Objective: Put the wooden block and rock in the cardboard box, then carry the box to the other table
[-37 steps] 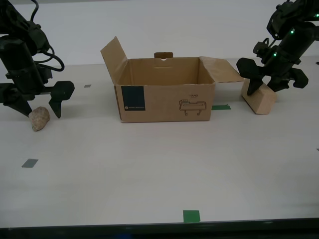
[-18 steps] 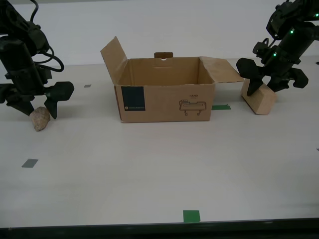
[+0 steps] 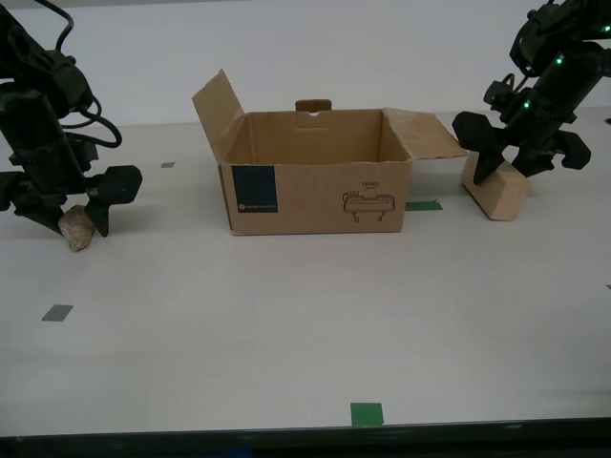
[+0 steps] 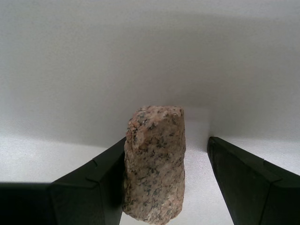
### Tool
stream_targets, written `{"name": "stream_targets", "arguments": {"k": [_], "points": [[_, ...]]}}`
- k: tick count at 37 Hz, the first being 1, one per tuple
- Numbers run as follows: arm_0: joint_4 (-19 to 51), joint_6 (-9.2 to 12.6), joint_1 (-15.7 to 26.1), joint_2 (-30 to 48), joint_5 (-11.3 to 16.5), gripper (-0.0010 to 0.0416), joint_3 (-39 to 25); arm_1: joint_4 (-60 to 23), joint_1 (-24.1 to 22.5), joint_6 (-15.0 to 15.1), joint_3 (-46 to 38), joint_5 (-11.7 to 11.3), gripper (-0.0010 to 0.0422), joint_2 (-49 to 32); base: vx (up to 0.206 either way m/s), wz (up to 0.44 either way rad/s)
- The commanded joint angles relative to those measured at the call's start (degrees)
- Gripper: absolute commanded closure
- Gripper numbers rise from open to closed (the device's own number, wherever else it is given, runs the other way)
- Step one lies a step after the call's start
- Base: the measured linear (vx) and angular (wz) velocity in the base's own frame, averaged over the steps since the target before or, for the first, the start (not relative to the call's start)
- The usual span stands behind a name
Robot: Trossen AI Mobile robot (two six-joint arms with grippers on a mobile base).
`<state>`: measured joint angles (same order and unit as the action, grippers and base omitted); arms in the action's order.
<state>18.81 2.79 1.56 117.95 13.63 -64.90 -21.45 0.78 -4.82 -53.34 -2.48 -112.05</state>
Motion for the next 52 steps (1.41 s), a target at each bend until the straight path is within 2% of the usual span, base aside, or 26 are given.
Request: {"name": "stream_targets", "arguments": {"k": [1,13,52], "points": [[0.8,0.0,0.0,0.1,-0.2,0.0406,0.1,0.2,0.0,-0.2,-0.1,-0.1,0.0197,-0.2,0.0,0.0],[1.4,0.0,0.0,0.1,-0.2,0.0406,0.1,0.5,0.0,-2.4,-1.9,-0.1,0.0197,-0.1,0.0,0.0],[2.2,0.0,0.0,0.1,-0.2,0.0406,0.1,-2.5,0.0,-2.2,-2.8,-0.1,0.0197,-0.1,0.0,0.0]]}}
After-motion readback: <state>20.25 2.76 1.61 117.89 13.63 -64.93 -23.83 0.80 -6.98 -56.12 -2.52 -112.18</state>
